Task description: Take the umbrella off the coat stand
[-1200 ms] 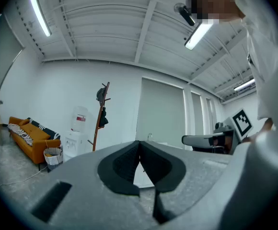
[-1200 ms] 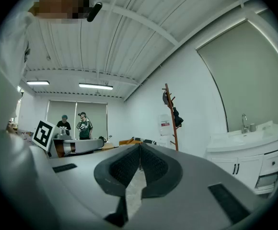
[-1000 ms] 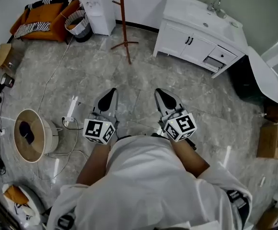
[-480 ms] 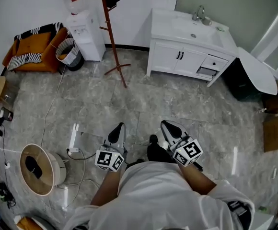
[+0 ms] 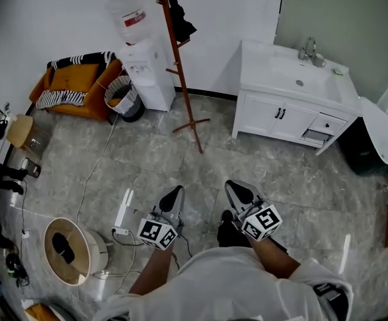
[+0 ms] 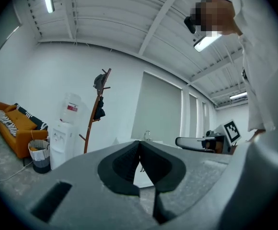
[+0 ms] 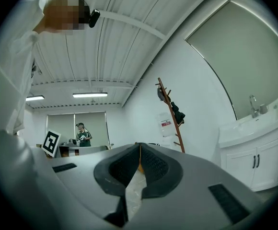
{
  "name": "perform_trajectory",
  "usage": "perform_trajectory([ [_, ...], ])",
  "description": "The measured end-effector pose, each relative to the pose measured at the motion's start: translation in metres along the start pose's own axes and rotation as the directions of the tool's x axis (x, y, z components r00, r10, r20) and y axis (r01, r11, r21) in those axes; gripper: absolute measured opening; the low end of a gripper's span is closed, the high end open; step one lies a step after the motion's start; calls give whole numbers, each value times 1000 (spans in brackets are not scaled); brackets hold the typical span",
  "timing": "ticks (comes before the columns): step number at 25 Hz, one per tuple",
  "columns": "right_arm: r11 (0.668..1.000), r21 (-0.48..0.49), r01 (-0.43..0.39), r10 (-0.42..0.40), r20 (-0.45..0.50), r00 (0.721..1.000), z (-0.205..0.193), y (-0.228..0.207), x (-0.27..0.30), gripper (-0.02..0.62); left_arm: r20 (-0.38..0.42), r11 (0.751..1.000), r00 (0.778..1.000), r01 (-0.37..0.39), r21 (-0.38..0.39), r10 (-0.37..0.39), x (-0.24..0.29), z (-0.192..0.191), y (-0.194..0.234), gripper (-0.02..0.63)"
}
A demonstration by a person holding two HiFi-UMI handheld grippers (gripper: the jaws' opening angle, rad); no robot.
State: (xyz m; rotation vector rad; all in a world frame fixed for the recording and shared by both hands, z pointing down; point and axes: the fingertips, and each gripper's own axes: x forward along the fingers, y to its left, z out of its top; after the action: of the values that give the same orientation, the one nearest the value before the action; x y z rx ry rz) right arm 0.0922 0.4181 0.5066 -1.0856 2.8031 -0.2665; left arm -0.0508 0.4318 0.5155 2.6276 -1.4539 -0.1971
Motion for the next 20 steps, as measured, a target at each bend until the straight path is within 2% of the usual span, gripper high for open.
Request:
perform_trajectory([
  [3,999,-17,-36,36,15,999,19,-30,40,15,-5,1000,1000,-10,22,11,42,13,25,14],
  [12,993,-63,-105,107,32,994,68,-132,128,15,51,999,998,-34,31,32,157,54,87,14],
  [20,993,-18,-121,121,-6,993,61,-183,202,15,46,998,997,-62,10,62,215,68,158,14],
])
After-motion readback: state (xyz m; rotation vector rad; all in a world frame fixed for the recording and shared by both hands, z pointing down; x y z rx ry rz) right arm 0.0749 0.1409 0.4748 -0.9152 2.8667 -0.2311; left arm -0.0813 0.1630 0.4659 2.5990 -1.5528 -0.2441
